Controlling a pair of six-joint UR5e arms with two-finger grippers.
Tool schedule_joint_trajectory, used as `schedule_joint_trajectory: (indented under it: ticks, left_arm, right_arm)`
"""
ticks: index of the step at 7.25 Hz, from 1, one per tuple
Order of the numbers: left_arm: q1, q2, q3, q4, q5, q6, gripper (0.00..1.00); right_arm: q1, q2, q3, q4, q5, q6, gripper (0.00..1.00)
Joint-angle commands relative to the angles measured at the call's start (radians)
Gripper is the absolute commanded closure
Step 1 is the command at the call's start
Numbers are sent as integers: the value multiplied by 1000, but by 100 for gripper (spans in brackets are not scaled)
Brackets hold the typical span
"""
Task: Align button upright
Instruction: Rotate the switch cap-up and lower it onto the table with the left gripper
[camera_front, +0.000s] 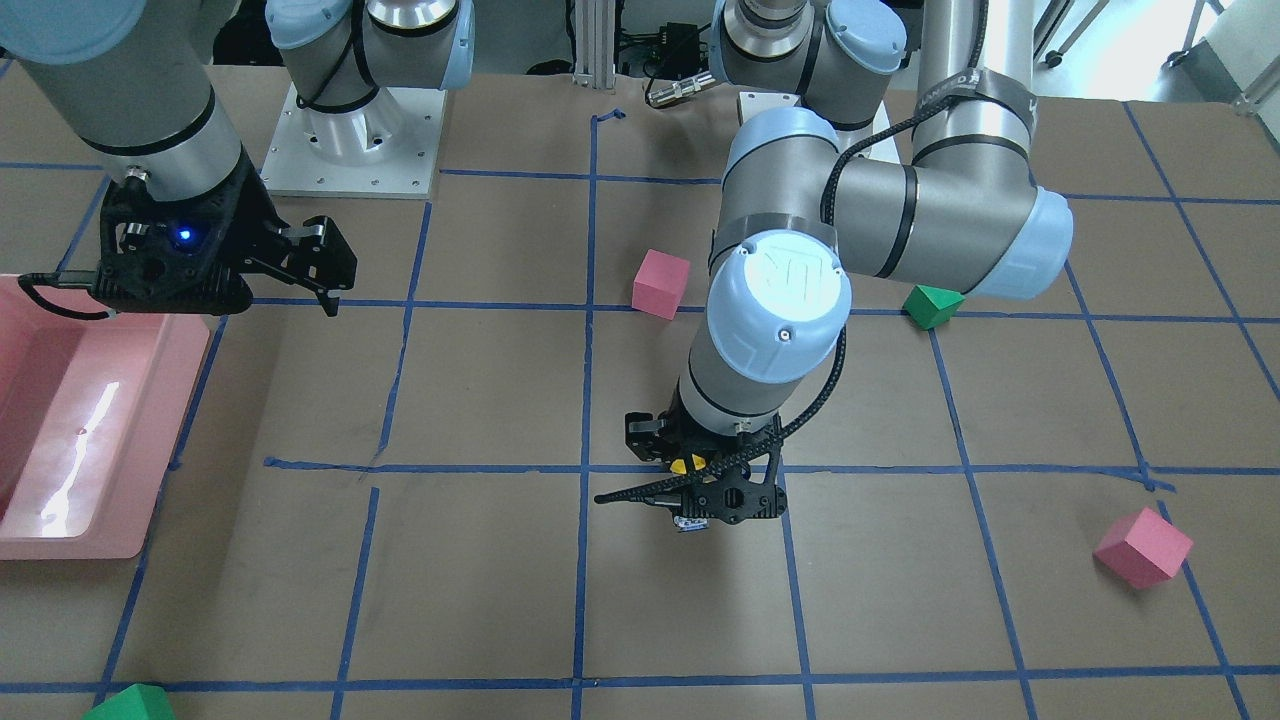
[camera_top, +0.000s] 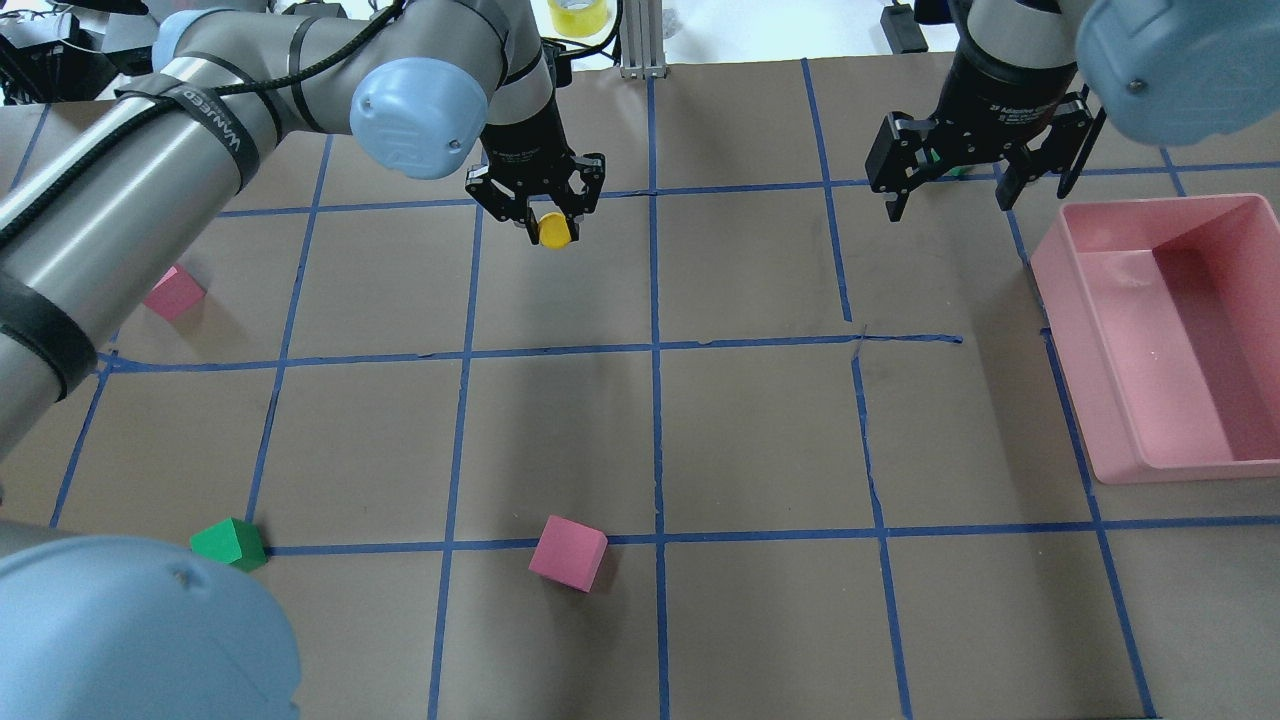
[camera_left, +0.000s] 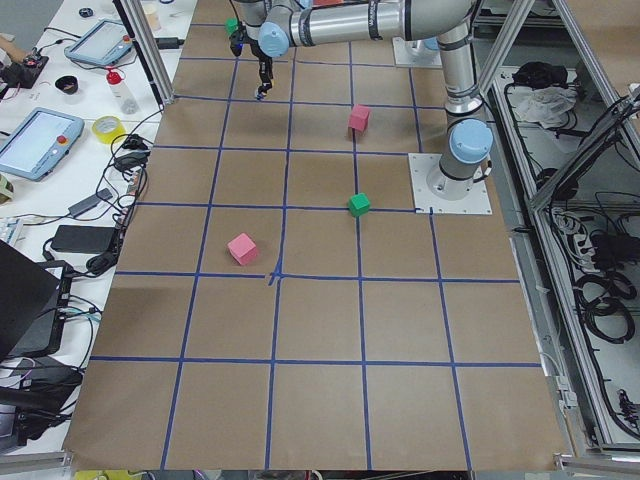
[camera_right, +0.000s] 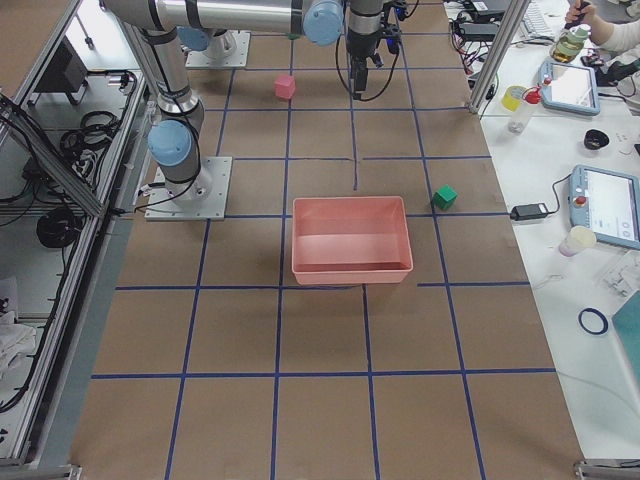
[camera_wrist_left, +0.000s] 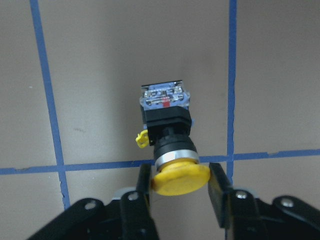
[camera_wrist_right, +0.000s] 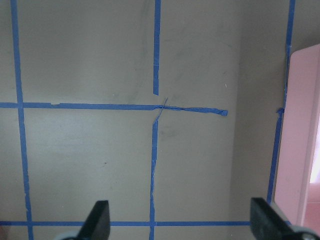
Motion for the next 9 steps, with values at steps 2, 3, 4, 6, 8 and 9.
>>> schedule_joint_trajectory:
  ticks: [2,3,4,6,8,9]
  left_arm:
    - [69,-81,82,-139,-88,24,90]
    - [92,-103,86,-206,-92,91,90]
    - [92,-123,86,-233,-160,97,90]
    - [60,-150,82,-279,-330,-63,91]
    - [11,-164,77,-220,-450,-326,95]
    - [9,-178,76,-204,-451,-343,95]
  right_arm:
    - [0,-1,0,0,-3,-1,0]
    - [0,-1,0,-1,-3,-1,0]
    - [0,-3,0,0,-3,-1,0]
    - [2,-3,0,0,-3,-1,0]
    - [0,-3,0,0,-3,-1,0]
    - [0,-3,0,0,-2,-1,0]
